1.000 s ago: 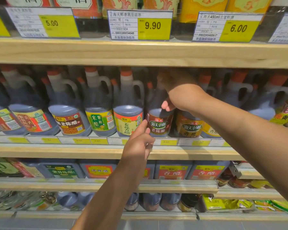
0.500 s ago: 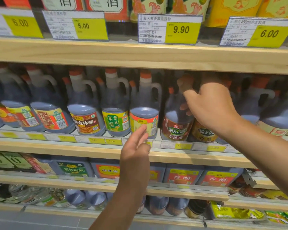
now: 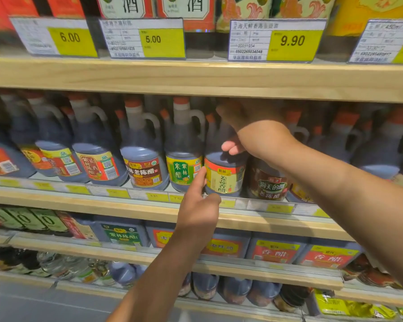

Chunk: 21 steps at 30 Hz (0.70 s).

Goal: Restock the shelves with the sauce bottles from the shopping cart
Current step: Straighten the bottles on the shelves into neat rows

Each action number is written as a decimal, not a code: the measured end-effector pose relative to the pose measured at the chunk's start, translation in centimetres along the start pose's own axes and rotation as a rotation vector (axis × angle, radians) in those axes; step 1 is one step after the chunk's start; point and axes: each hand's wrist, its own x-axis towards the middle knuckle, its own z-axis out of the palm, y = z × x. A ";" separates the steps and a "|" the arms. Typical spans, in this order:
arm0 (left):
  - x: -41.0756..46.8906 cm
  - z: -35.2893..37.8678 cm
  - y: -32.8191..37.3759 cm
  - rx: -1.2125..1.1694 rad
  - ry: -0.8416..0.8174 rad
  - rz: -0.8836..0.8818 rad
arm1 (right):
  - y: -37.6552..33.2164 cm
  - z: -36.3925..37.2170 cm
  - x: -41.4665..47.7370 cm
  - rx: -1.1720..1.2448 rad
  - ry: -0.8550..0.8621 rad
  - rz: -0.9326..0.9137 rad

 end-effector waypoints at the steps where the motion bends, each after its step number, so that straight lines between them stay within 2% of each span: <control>1: 0.1 0.0 -0.2 0.004 -0.002 -0.001 | 0.1 -0.1 0.2 -0.020 0.003 -0.017; 8: 0.6 -0.5 -1.8 0.059 -0.065 0.053 | 0.3 -1.0 0.2 -0.042 0.001 0.068; 12: 0.3 -1.5 -2.2 0.030 -0.083 0.094 | 0.4 -0.2 0.1 -0.016 0.043 0.017; 14: 0.1 -2.4 -2.3 0.011 -0.021 0.132 | 0.6 0.0 -0.3 -0.147 0.109 -0.032; 17: 0.2 -4.3 -2.6 -0.020 0.082 0.156 | 0.6 1.1 -1.4 -0.529 0.338 -0.265; 19: 0.8 -5.6 -2.9 -0.009 0.132 0.165 | -0.4 2.7 -1.9 -0.567 0.329 -0.329; 21: 1.4 -6.8 -3.1 0.018 0.121 0.154 | -1.7 4.6 -1.4 -0.497 0.197 -0.269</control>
